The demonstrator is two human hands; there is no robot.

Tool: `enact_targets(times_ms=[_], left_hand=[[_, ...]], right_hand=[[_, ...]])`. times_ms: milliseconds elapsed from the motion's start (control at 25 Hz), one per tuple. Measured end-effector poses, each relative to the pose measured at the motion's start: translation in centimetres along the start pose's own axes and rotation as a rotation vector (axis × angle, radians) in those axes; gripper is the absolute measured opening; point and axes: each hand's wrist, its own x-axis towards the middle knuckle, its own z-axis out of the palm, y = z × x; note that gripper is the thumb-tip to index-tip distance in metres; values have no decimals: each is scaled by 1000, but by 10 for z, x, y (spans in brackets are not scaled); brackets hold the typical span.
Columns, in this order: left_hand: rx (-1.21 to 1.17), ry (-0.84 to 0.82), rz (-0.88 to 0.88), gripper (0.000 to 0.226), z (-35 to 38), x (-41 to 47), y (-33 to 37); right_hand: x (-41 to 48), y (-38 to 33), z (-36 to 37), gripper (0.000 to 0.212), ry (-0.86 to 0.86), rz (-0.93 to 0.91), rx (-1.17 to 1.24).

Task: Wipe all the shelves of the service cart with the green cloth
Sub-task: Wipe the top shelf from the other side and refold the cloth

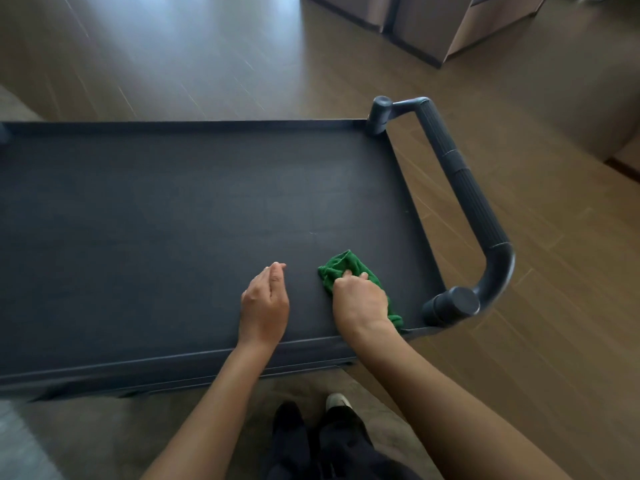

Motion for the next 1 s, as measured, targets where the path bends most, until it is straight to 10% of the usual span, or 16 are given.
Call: enact_targets(times_ms=[240, 520, 680, 1000], left_hand=[[-273, 51, -80, 40, -37, -3, -11], [-546, 90, -224, 16, -73, 13, 1], [-526, -113, -322, 20, -72, 9, 10], [-218, -6, -84, 15, -57, 4, 26]], right_hand=[[-14, -65, -11, 22, 22, -229, 377], [-6, -50, -19, 51, -512, -277, 1615], [-5, -44, -9, 32, -603, -269, 1842], [0, -37, -10, 30, -501, -179, 1891]])
